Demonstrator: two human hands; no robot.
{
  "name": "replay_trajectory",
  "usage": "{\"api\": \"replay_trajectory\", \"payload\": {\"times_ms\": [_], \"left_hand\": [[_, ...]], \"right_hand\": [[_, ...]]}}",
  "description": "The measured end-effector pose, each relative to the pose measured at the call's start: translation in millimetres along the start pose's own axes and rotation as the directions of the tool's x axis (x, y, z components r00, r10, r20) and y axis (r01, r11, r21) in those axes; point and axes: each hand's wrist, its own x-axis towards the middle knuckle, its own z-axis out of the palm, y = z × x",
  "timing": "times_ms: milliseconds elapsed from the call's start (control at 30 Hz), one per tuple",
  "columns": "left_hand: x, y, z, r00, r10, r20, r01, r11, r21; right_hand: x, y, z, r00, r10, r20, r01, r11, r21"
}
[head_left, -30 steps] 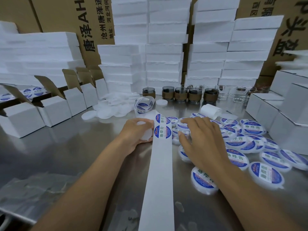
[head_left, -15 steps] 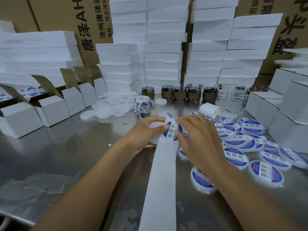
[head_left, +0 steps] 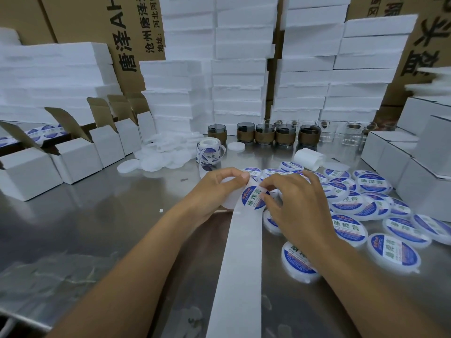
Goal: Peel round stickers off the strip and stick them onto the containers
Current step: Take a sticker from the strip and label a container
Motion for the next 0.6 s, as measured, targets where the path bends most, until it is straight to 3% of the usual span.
{"api": "replay_trajectory", "payload": {"times_ms": [167, 333, 467, 600], "left_hand": [[3, -3, 0, 0.997, 0.068, -0.033, -0.064, 0.992, 0.105], [5, -5, -2, 0.992, 0.045, -0.115, -0.04, 0.998, 0.049], [8, -8, -2, 0.971, 0.081, -0.226, -0.053, 0.991, 0.124], [8, -11, -3, 0.964, 0.111, -0.242, -0.085, 0.99, 0.115]], "right_hand": [[0, -1, -1, 0.999, -0.034, 0.0, 0.034, 0.999, -0.029], [-2, -3, -2, 0.998, -0.06, -0.027, 0.061, 0.997, 0.047], [-1, -4, -2, 0.995, 0.006, -0.097, 0.014, 0.979, 0.201], [0, -4, -5, 0.964, 0.161, -0.211, -0.062, 0.91, 0.409]]}}
